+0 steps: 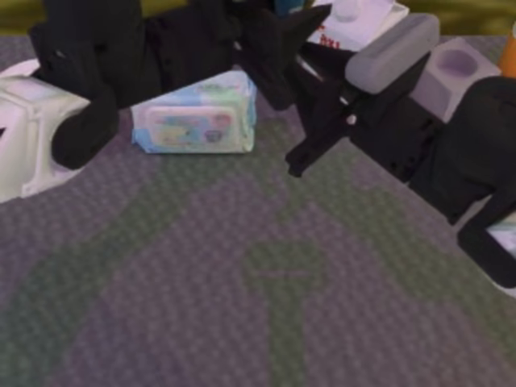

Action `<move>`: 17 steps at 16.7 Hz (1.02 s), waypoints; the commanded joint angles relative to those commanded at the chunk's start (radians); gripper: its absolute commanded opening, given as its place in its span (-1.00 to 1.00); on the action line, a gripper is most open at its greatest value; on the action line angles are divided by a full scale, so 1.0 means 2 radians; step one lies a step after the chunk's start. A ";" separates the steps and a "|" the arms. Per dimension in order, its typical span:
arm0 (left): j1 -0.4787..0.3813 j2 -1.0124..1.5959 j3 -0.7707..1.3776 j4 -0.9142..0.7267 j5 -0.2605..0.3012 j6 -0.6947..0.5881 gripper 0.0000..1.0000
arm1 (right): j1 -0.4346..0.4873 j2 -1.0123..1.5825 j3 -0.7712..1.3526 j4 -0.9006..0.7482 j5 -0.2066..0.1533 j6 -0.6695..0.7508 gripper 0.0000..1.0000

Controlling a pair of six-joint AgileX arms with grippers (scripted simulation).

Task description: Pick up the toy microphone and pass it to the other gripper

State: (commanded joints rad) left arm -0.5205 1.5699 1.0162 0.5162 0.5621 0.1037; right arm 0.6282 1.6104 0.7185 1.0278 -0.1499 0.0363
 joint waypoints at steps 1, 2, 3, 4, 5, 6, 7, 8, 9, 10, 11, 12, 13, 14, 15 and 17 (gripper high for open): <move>0.000 0.000 0.000 0.000 0.000 0.000 -1.00 | 0.000 0.000 0.000 0.000 0.000 0.000 -0.85; 0.000 0.000 0.000 0.000 0.000 0.000 -1.00 | 0.000 0.000 0.000 0.000 0.000 0.000 -0.70; 0.000 0.000 0.000 0.000 0.000 0.000 -1.00 | 0.000 0.000 0.000 0.000 0.000 0.000 -0.55; 0.000 0.000 0.000 0.000 0.000 0.000 -1.00 | 0.000 0.000 0.000 0.000 0.000 0.000 -0.40; 0.000 0.000 0.000 0.000 0.000 0.000 -1.00 | 0.000 0.000 0.000 0.000 0.000 0.000 -0.25; 0.000 0.000 0.000 0.000 0.000 0.000 -1.00 | 0.000 0.000 0.000 0.000 0.000 0.000 -0.10; 0.000 0.000 0.000 0.000 0.000 0.000 -1.00 | 0.000 0.000 0.000 0.000 0.000 0.000 0.06; 0.000 0.000 0.000 0.000 0.000 0.000 -1.00 | 0.000 0.000 0.000 0.000 0.000 0.000 0.21; 0.000 0.000 0.000 0.000 0.000 0.000 -1.00 | 0.000 0.000 0.000 0.000 0.000 0.000 0.36; 0.000 0.000 0.000 0.000 0.000 0.000 -1.00 | 0.000 0.000 0.000 0.000 0.000 0.000 0.51; 0.000 0.000 0.000 0.000 0.000 0.000 -1.00 | 0.000 0.000 0.000 0.000 0.000 0.000 0.66; 0.000 0.000 0.000 0.000 0.000 0.000 -1.00 | 0.000 0.000 0.000 0.000 0.000 0.000 0.81; 0.000 0.000 0.000 0.000 0.000 0.000 -1.00 | 0.000 0.000 0.000 0.000 0.000 0.000 0.96; 0.000 0.000 0.000 0.000 0.000 0.000 -1.00 | 0.000 0.000 0.000 0.000 0.000 0.000 1.00; 0.000 0.000 0.000 0.000 0.000 0.000 -1.00 | 0.000 0.000 0.000 0.000 0.000 0.000 1.00; 0.000 0.000 0.000 0.000 0.000 0.000 -1.00 | 0.000 0.000 0.000 0.000 0.000 0.000 1.00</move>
State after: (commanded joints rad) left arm -0.5205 1.5699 1.0162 0.5162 0.5621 0.1037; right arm 0.6282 1.6104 0.7185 1.0278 -0.1499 0.0363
